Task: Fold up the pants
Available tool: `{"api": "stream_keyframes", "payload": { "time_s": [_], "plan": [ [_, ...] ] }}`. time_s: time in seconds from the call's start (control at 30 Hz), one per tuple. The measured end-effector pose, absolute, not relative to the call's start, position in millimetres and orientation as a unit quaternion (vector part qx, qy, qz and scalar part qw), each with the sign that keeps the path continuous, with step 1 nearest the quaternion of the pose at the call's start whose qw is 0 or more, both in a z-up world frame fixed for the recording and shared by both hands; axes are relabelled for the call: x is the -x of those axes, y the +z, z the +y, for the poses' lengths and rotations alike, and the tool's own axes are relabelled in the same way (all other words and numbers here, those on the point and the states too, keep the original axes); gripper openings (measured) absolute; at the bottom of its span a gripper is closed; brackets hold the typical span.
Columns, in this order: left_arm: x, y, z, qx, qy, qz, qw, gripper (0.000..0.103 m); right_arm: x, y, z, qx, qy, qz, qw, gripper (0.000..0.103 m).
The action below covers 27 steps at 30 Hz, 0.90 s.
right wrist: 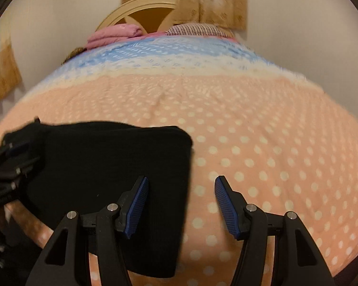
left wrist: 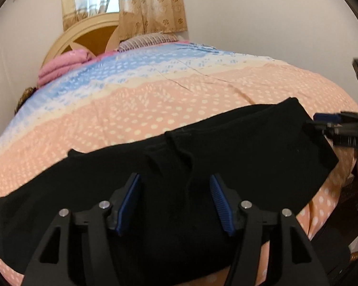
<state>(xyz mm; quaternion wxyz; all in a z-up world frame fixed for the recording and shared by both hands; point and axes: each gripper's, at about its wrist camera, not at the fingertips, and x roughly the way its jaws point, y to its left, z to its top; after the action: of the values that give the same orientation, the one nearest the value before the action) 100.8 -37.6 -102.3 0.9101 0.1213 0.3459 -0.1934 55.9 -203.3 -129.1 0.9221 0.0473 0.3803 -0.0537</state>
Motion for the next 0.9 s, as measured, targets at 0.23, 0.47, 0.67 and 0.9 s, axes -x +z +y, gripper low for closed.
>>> {"api": "stream_keyframes", "payload": {
  "time_s": [0.23,0.47,0.67,0.9],
  "plan": [
    [-81.2,-117.0,-34.5,-0.171,-0.205,0.338,0.903,0.089,-40.2,-127.9,-164.2,0.023,0.0,0.39,0.92,0.063],
    [-85.6,-109.6,-0.9,-0.119,-0.204,0.344,0.909,0.097,-33.0,-126.3,-148.8,0.042,-0.011,0.386,0.922,0.064],
    [-85.5,-96.7,49.8,-0.112,-0.15,0.337,0.923,0.097,-51.4,-110.8,-83.2,0.055,0.091,0.342,0.934,0.064],
    [-96.7,-91.3,133.4,-0.091,-0.056,0.334,0.937,0.097,-88.0,-124.4,-16.3,0.047,0.179,0.349,0.919,0.064]
  ]
}}
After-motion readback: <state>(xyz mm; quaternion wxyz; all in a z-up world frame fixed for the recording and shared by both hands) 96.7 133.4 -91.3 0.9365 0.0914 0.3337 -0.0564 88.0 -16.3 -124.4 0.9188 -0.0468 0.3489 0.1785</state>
